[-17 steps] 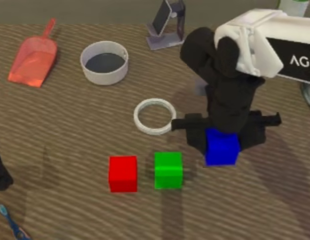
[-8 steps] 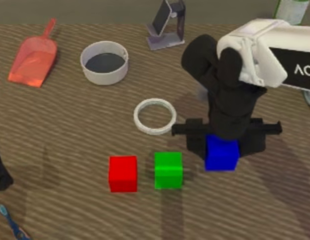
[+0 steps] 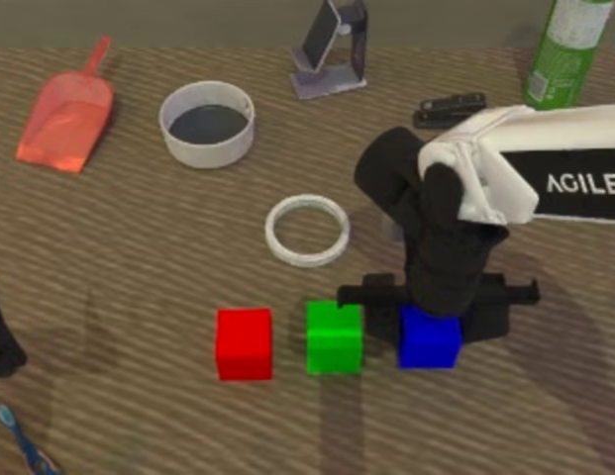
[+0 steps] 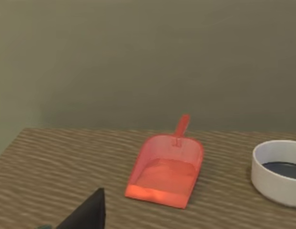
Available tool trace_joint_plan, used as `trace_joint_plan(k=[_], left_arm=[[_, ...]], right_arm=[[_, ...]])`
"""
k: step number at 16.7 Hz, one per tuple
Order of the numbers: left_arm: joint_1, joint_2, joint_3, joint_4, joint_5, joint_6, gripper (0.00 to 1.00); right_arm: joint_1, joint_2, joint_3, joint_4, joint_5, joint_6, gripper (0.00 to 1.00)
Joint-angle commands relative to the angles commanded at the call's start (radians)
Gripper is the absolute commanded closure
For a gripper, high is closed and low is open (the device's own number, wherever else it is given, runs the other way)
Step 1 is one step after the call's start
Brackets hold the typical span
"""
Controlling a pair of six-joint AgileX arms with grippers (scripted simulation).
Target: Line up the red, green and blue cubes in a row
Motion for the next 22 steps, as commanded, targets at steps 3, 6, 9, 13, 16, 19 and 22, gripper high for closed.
trace_joint_plan(k=[3,6,9,13,16,19,22], left_arm=[[0.000,0.000,0.000,0.000,0.000,0.000,0.00],[0.000,0.000,0.000,0.000,0.000,0.000,0.00],[0.000,0.000,0.000,0.000,0.000,0.000,0.00],[0.000,0.000,0.000,0.000,0.000,0.000,0.00],[0.000,0.000,0.000,0.000,0.000,0.000,0.00],[0.000,0.000,0.000,0.000,0.000,0.000,0.00],[0.000,0.000,0.000,0.000,0.000,0.000,0.00]], right_arm=[[0.000,0.000,0.000,0.000,0.000,0.000,0.92],[0.000,0.000,0.000,0.000,0.000,0.000,0.70],[0.000,0.000,0.000,0.000,0.000,0.000,0.47],[0.000,0.000,0.000,0.000,0.000,0.000,0.17],[0.000,0.000,0.000,0.000,0.000,0.000,0.00],[0.000,0.000,0.000,0.000,0.000,0.000,0.00],[0.000,0.000,0.000,0.000,0.000,0.000,0.00]])
